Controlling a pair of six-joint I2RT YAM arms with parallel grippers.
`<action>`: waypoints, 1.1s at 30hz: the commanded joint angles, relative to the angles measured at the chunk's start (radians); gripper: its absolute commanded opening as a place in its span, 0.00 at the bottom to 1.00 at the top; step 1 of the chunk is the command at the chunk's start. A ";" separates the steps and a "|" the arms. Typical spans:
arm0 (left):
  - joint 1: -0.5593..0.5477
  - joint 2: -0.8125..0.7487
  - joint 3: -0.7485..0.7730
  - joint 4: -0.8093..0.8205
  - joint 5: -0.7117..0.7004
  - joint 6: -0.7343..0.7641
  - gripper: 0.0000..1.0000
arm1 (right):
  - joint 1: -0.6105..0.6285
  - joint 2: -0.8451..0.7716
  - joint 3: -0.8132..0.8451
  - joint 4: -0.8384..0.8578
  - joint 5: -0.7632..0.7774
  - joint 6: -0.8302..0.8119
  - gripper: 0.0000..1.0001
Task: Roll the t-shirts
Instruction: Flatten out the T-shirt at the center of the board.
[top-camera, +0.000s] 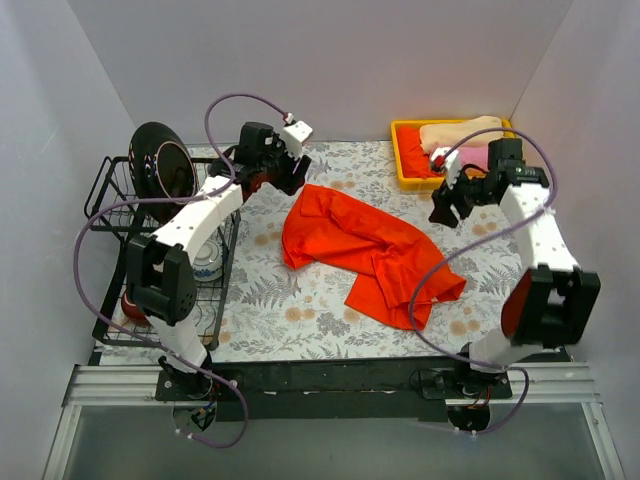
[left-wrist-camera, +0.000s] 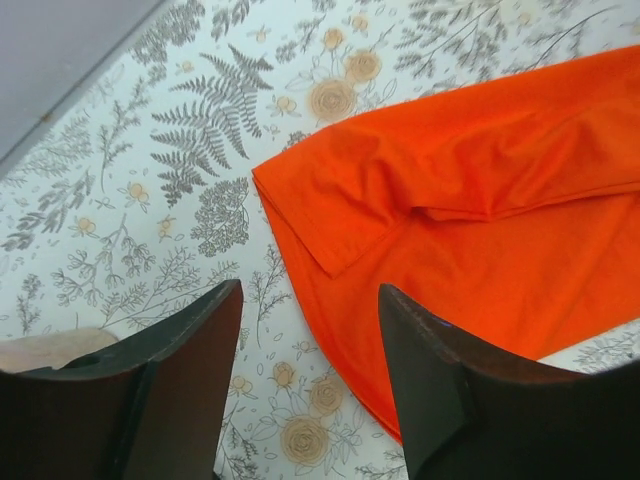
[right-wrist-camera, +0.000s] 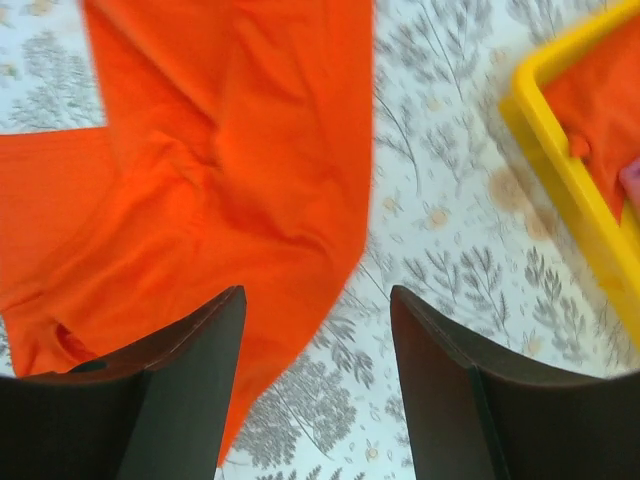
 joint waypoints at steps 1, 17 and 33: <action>-0.004 -0.216 -0.090 -0.025 0.078 -0.050 0.57 | 0.166 -0.313 -0.271 0.099 0.006 -0.055 0.68; -0.001 -0.446 -0.315 -0.177 0.151 -0.014 0.63 | 0.603 -0.616 -0.798 0.261 0.145 -0.378 0.48; 0.056 -0.435 -0.328 -0.175 0.142 -0.007 0.64 | 0.656 -0.512 -0.878 0.319 0.254 -0.557 0.52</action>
